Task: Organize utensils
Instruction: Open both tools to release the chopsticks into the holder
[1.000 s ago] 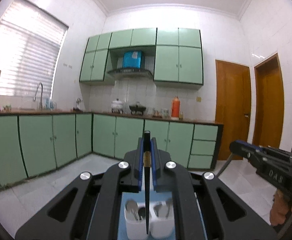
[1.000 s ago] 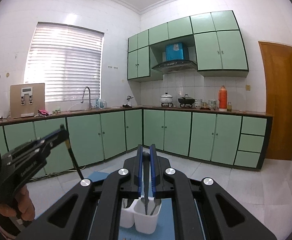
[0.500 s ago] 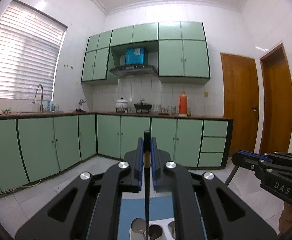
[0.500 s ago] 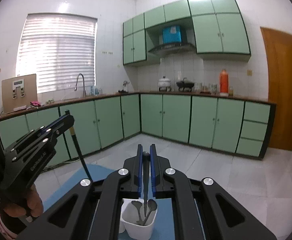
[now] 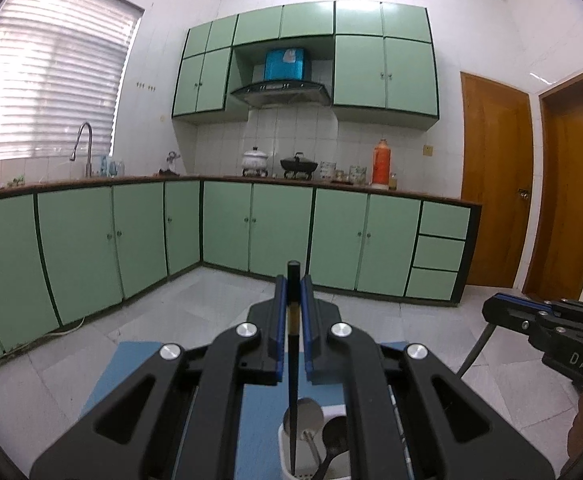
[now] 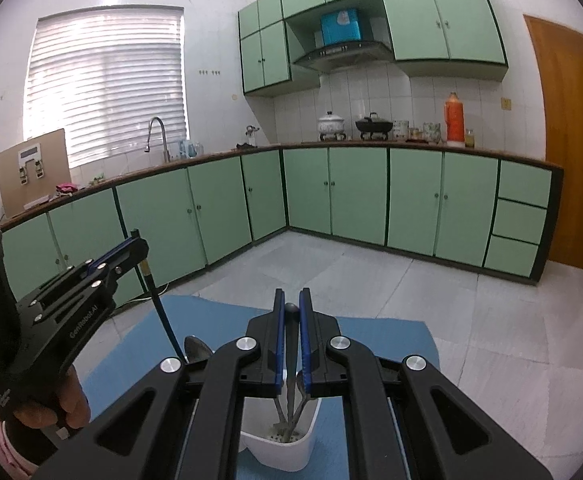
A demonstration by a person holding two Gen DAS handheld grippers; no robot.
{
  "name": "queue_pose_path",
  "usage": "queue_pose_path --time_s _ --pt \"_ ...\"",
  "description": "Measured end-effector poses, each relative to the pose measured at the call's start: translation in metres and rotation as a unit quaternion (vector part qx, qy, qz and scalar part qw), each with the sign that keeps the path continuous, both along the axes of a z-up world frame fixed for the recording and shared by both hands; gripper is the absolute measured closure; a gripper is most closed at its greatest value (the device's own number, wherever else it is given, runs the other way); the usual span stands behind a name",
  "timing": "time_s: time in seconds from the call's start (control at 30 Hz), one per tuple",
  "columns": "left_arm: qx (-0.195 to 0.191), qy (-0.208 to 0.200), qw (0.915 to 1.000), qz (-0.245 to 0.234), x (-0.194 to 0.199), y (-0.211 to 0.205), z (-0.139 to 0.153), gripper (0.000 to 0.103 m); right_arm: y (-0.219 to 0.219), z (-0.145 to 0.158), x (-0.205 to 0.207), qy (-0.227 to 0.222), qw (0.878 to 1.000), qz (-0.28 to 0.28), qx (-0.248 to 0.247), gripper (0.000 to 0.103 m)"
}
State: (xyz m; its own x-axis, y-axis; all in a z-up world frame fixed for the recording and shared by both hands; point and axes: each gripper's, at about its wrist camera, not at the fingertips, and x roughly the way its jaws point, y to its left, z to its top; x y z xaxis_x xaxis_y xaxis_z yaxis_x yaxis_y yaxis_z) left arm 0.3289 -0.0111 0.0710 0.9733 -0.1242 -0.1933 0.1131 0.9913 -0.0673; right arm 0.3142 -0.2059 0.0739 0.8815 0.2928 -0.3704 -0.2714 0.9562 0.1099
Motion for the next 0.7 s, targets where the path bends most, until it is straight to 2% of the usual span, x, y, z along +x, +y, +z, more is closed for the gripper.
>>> queue_pose_path --time_s 0.27,0.47,0.5,0.53,0.6,0.63,0.67,0.7 --pt "-0.006 0.038 0.9992 0.011 0.011 0.016 -0.024 0.096 -0.008 -0.009 0.002 0.005 1.0 -0.014 0.018 0.096" --pt "-0.012 0.038 0.999 0.019 0.005 0.025 -0.027 0.092 -0.017 -0.014 0.001 0.01 0.999 -0.034 0.023 0.094" --pt "-0.012 0.037 0.999 0.02 0.004 0.024 -0.026 0.089 -0.02 -0.014 0.001 0.011 0.999 -0.039 0.026 0.094" --pt "-0.014 0.036 0.999 0.021 0.001 0.026 -0.025 0.08 -0.023 -0.015 0.0 0.012 0.999 -0.043 0.028 0.093" --pt "-0.023 0.033 0.999 0.021 -0.005 0.029 -0.024 0.066 -0.025 -0.015 -0.002 0.011 0.998 -0.047 0.028 0.086" --pt "-0.027 0.03 0.9989 0.022 -0.009 0.031 -0.023 0.062 -0.027 -0.016 -0.004 0.01 0.998 -0.05 0.029 0.083" --pt "-0.028 0.029 0.9989 0.023 -0.011 0.031 -0.022 0.06 -0.028 -0.016 -0.006 0.008 0.998 -0.052 0.028 0.074" --pt "-0.028 0.027 0.999 0.023 -0.017 0.033 -0.022 0.054 -0.028 -0.016 -0.009 0.005 0.998 -0.055 0.028 0.065"
